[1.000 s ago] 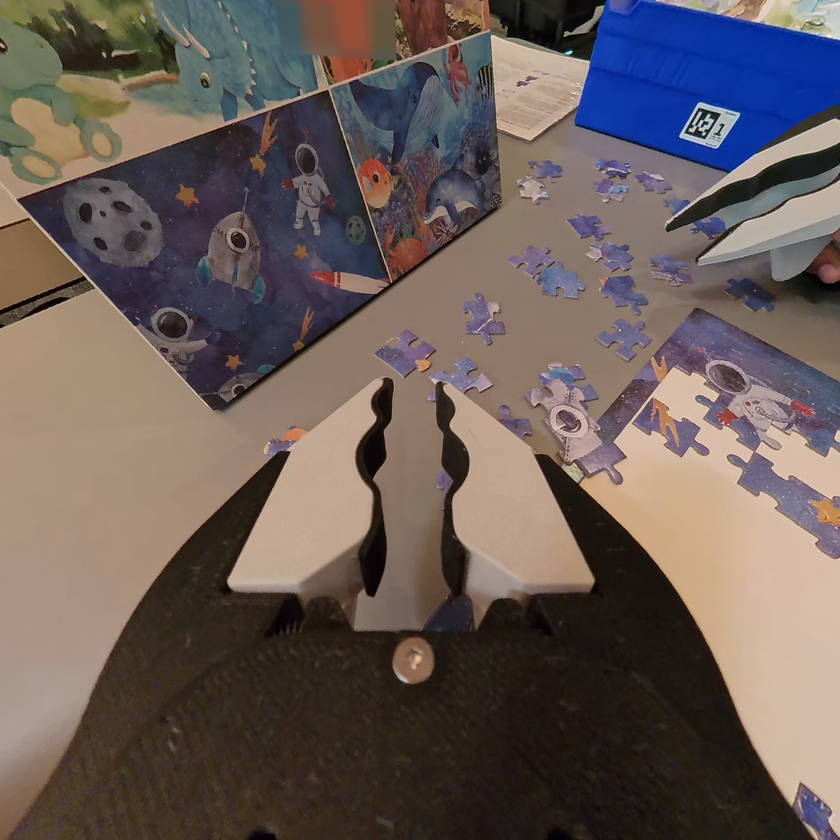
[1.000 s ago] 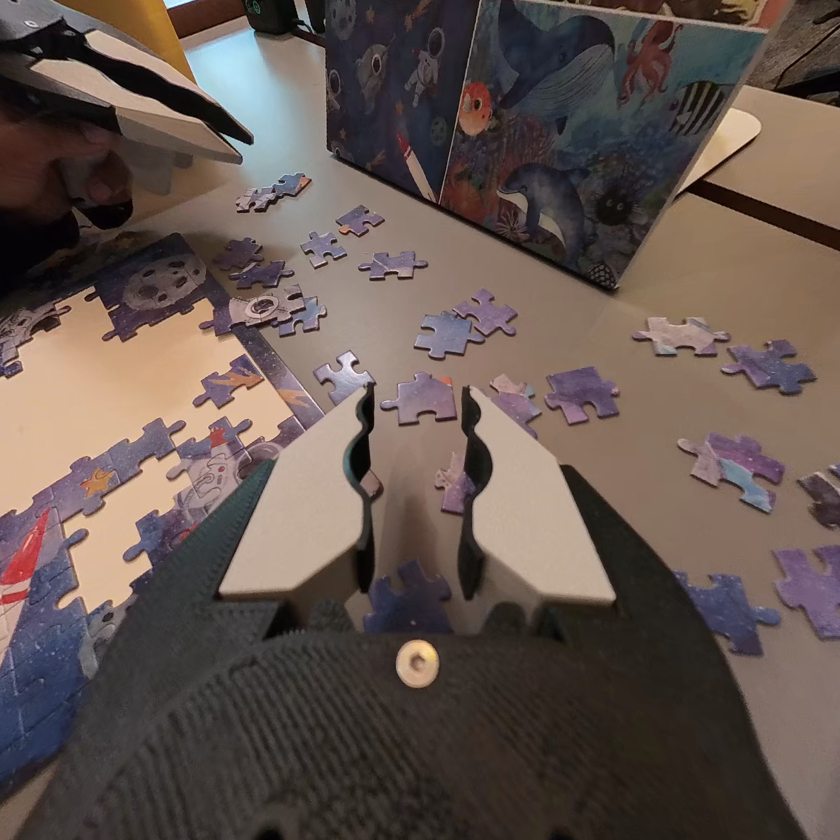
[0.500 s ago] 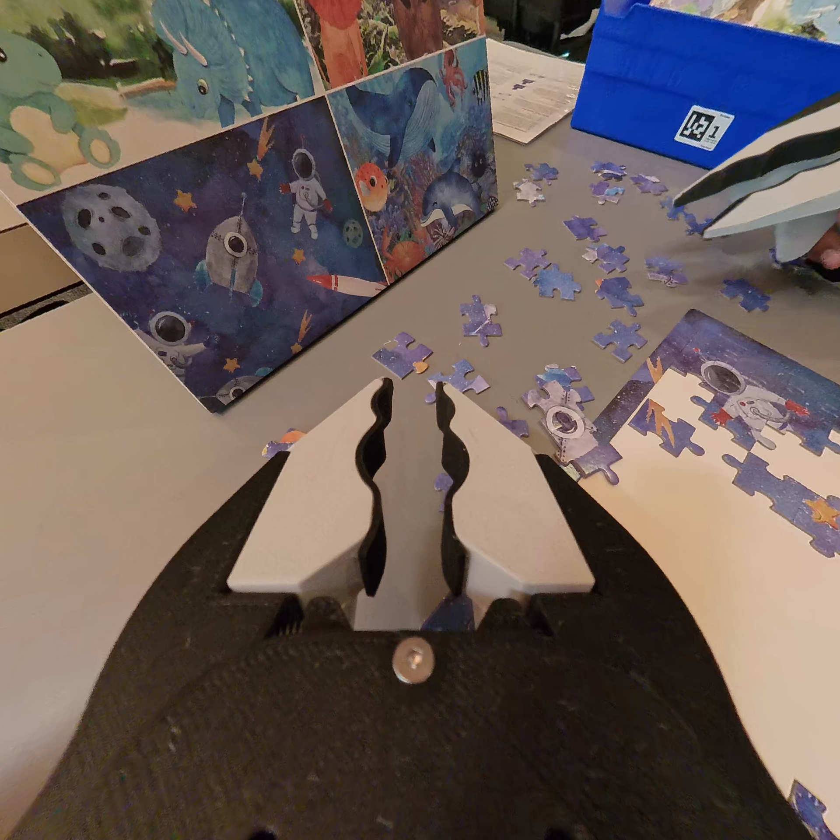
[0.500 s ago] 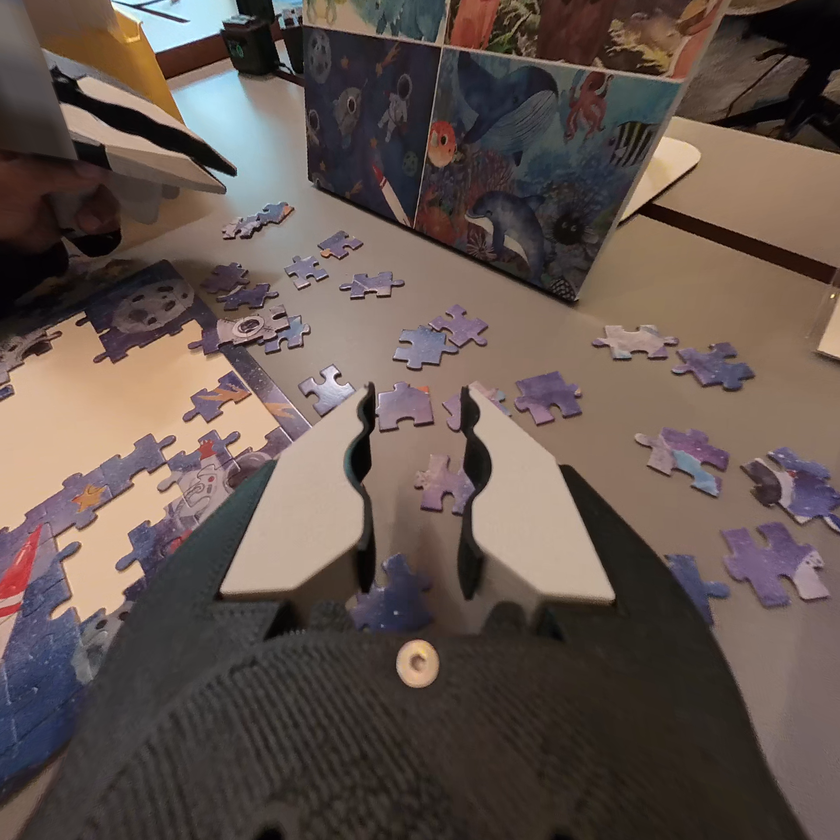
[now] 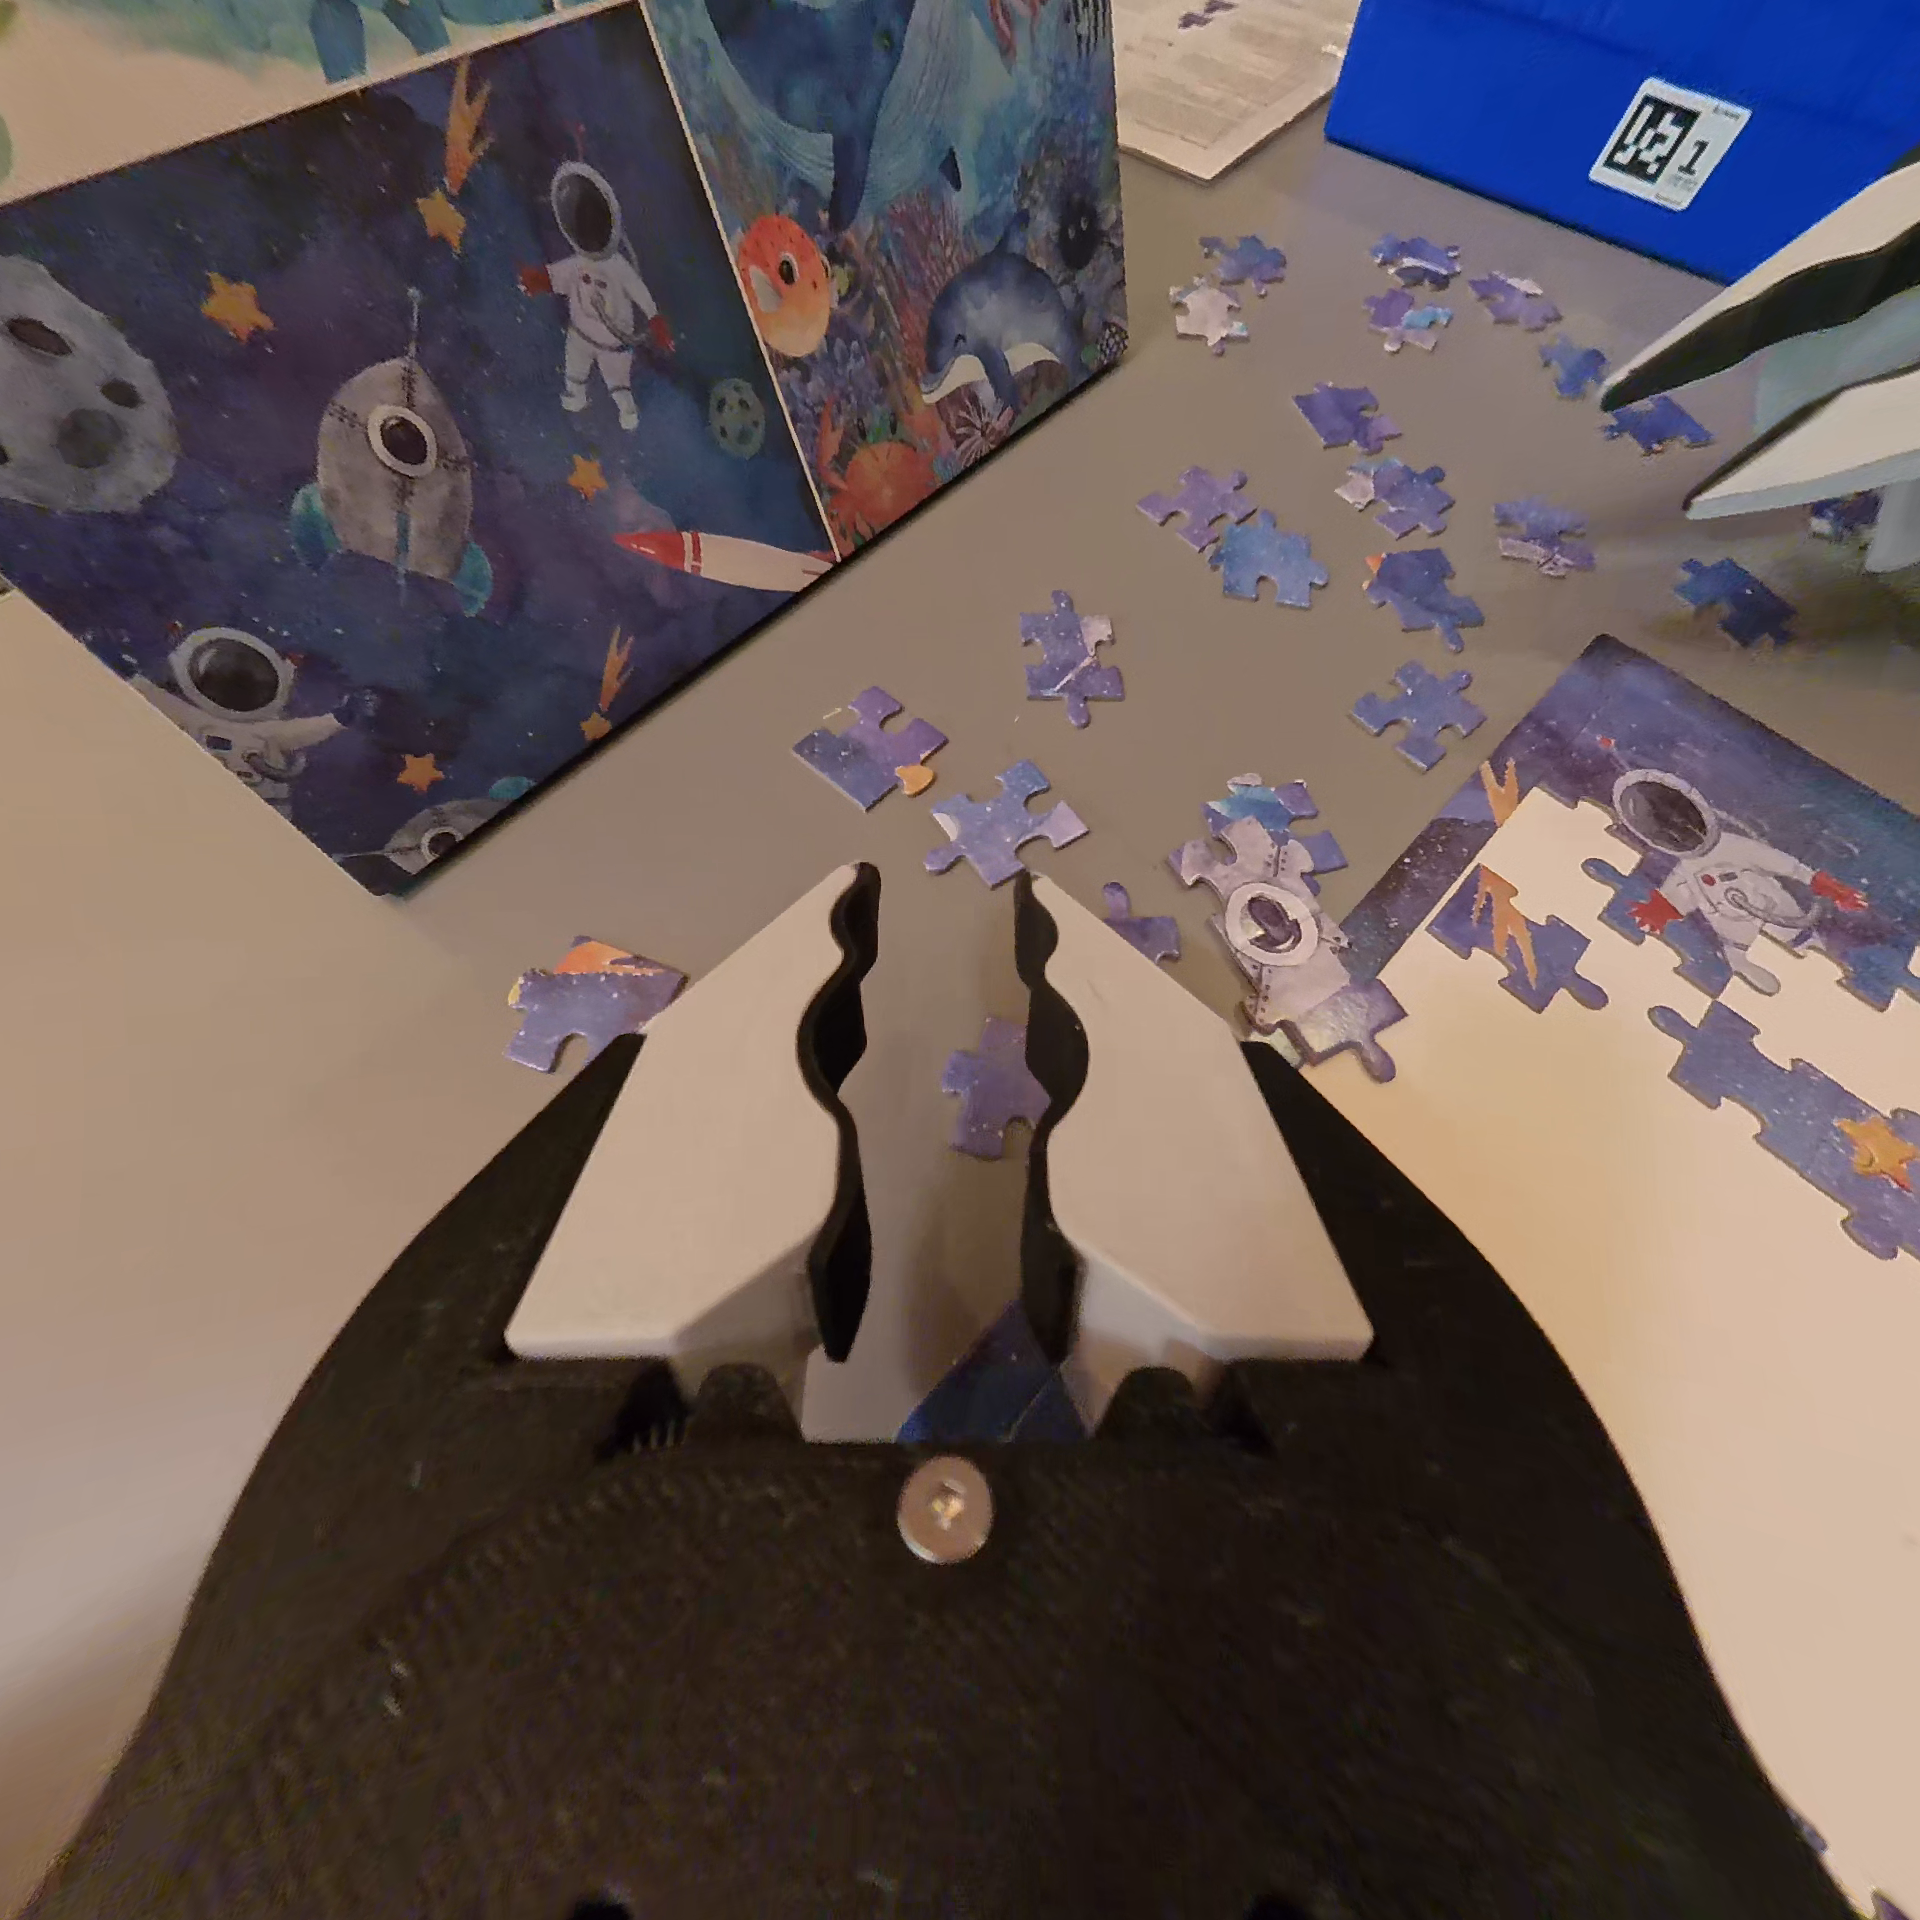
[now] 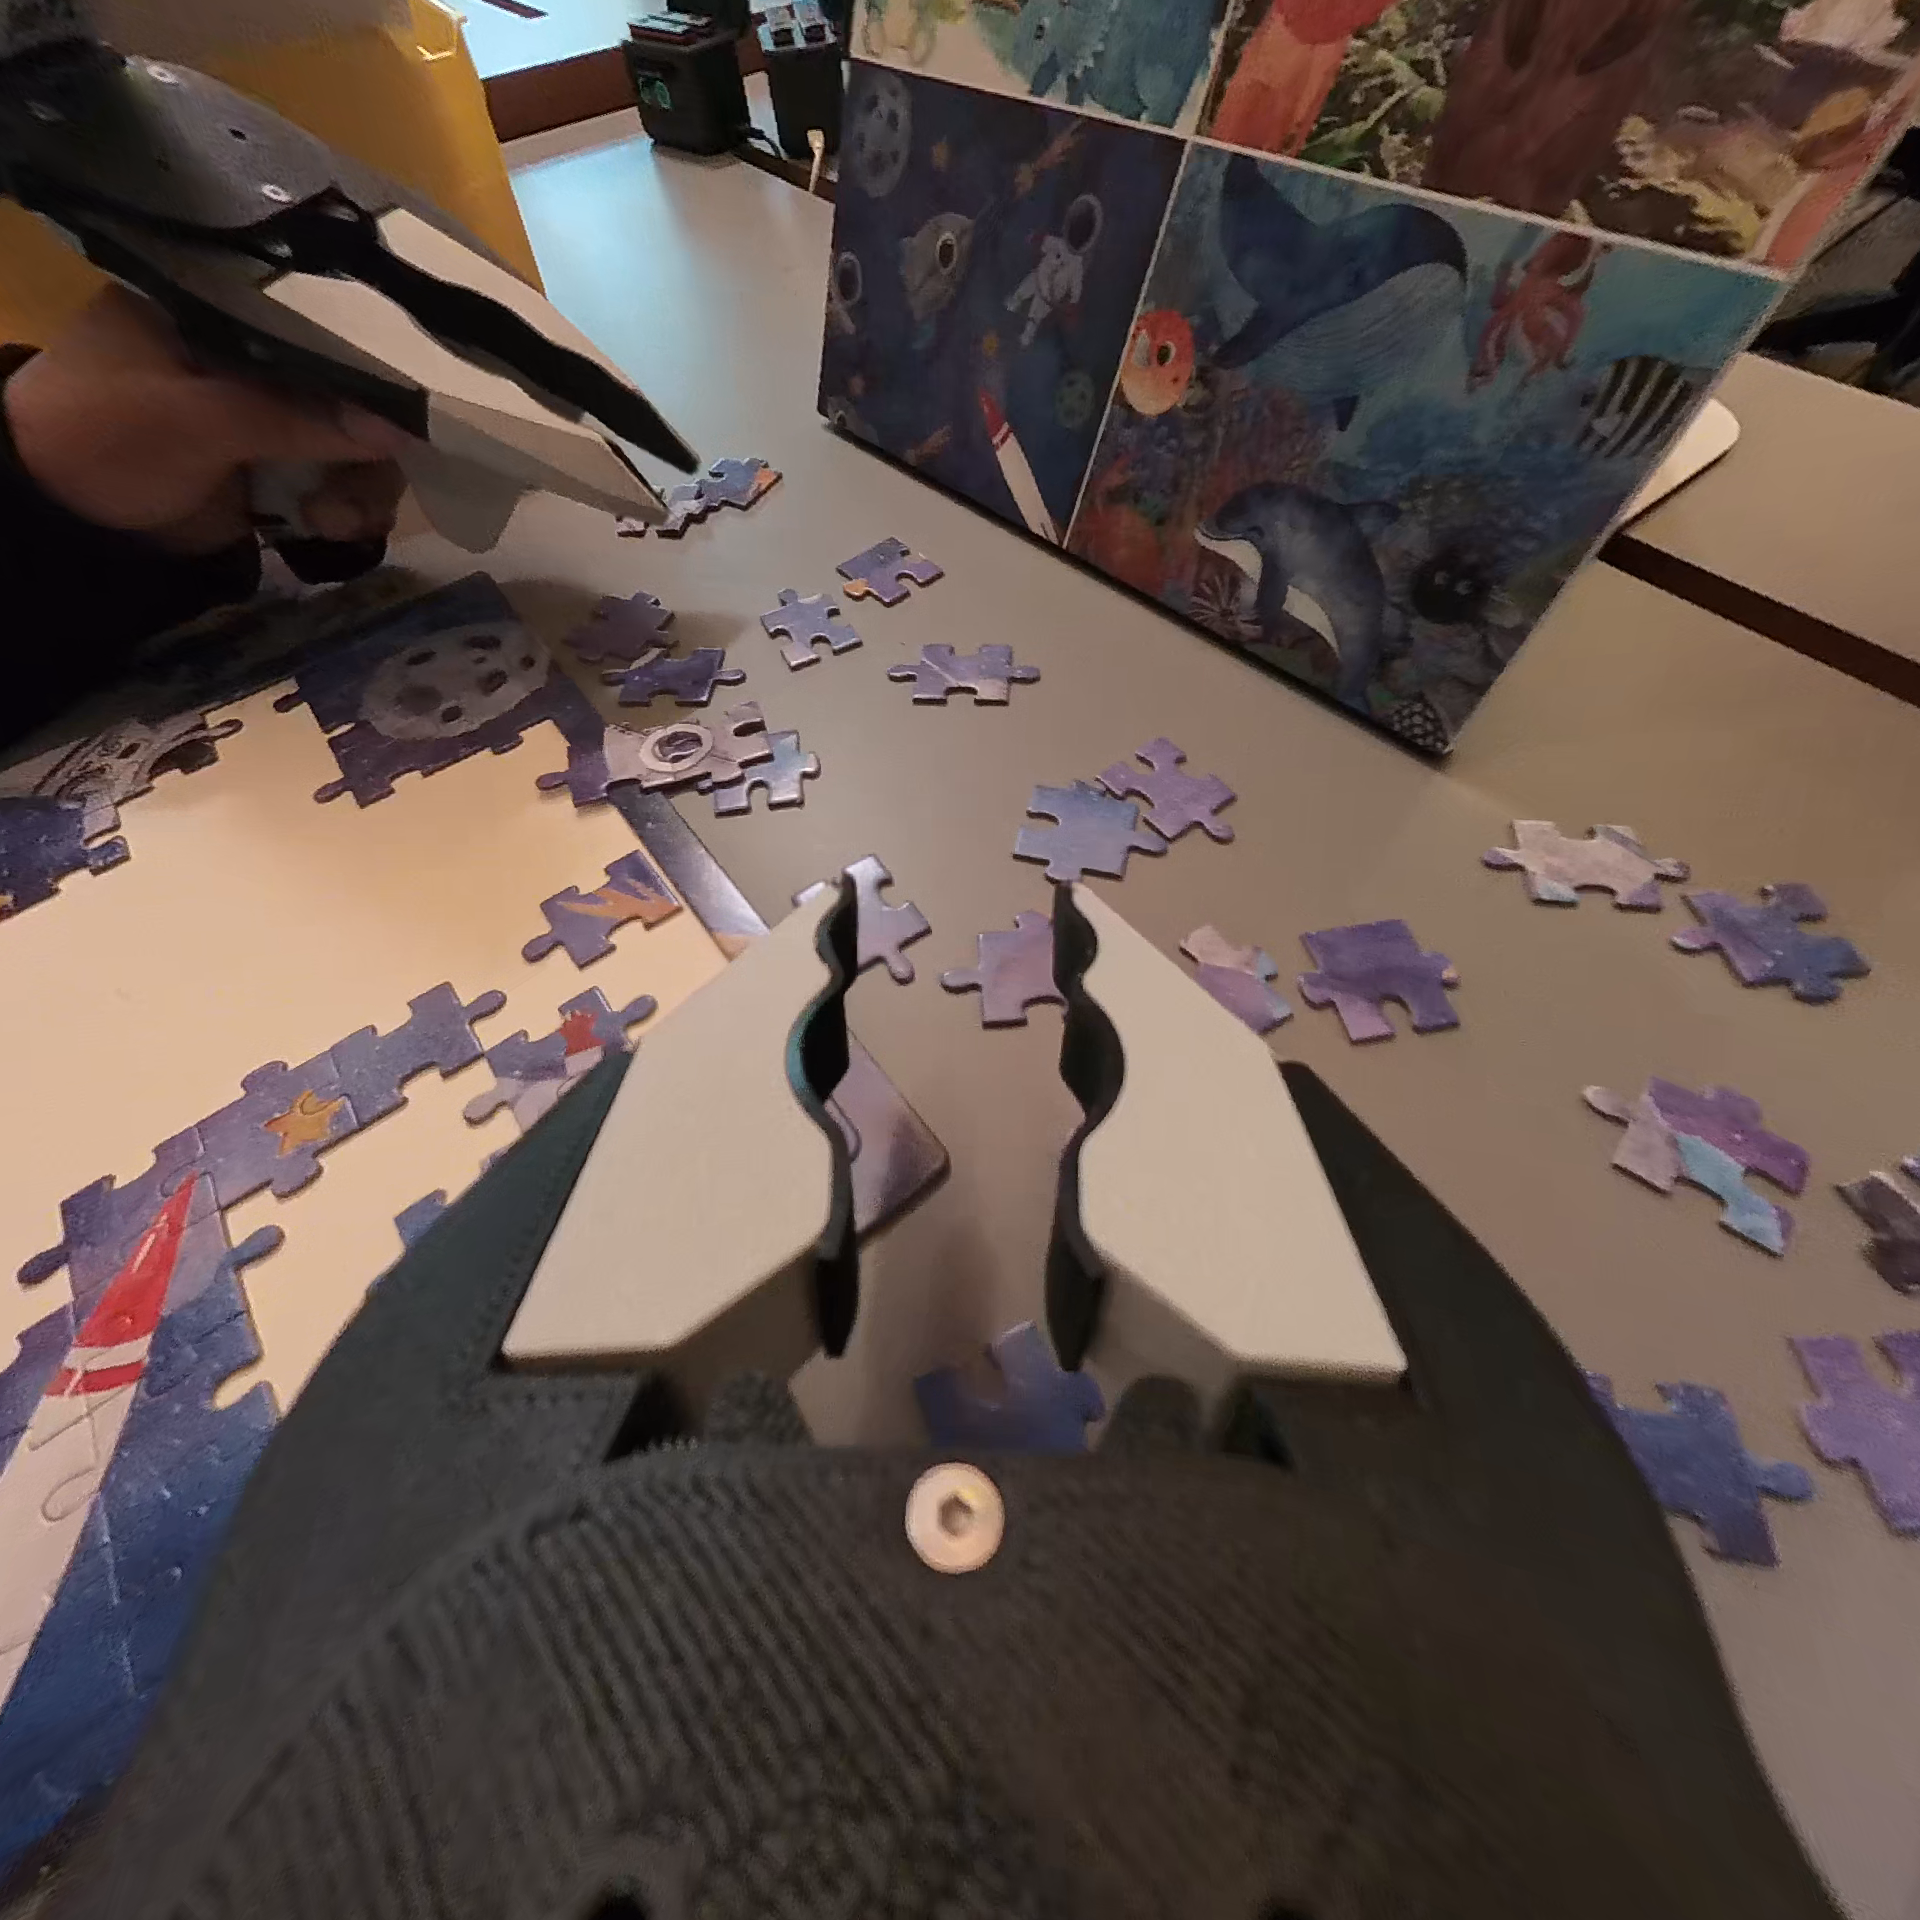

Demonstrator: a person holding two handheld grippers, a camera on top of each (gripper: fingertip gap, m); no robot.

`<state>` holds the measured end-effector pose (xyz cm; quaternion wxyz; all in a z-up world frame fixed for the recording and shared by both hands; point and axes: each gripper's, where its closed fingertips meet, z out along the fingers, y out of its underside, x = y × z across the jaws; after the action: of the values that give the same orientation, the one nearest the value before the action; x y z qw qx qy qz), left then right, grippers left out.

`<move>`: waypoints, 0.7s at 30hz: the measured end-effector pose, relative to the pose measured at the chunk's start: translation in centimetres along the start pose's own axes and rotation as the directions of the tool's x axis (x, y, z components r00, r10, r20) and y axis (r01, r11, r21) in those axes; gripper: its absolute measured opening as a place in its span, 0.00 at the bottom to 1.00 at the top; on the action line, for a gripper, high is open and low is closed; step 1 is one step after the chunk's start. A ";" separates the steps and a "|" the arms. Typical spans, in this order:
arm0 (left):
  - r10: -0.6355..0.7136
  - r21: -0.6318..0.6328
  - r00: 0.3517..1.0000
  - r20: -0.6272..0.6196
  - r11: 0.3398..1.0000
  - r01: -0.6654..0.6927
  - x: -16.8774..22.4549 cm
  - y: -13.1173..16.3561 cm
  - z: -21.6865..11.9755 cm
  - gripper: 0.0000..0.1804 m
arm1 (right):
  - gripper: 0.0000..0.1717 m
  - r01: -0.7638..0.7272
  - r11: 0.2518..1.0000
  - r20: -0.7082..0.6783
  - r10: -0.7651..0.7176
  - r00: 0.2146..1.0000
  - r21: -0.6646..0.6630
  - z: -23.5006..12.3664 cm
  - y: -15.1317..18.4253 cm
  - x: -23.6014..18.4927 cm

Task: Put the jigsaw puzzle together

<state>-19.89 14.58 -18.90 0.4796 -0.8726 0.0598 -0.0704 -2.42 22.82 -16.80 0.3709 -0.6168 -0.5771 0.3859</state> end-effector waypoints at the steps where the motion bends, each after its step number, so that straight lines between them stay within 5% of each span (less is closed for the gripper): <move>1: 0.000 -0.005 1.000 0.012 1.000 0.000 -0.1 0.0 0.1 0.14 | 0.21 0.010 1.000 -0.002 -0.010 1.000 0.001 0.0 -0.1 -0.1; 8: -0.118 -0.053 0.993 -0.020 0.992 0.117 -0.3 -2.0 2.6 0.14 | 0.21 0.032 0.999 -0.025 -0.031 0.999 0.033 -0.7 -0.9 0.1; 15: -0.145 -0.158 0.978 0.150 0.973 0.168 -2.4 -1.1 5.6 0.30 | 0.21 0.006 0.993 -0.065 0.002 0.998 0.117 -2.0 -2.0 1.3; 21: -0.100 -0.206 0.964 0.247 0.967 0.153 -2.2 0.5 6.4 0.27 | 0.21 -0.057 0.979 -0.057 0.069 0.996 0.195 -3.2 -3.0 2.2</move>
<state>-20.90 20.03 -22.86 0.3767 -0.9252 -0.0457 0.0097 -0.69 25.20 -12.86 0.4346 -0.6078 -0.5051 0.4320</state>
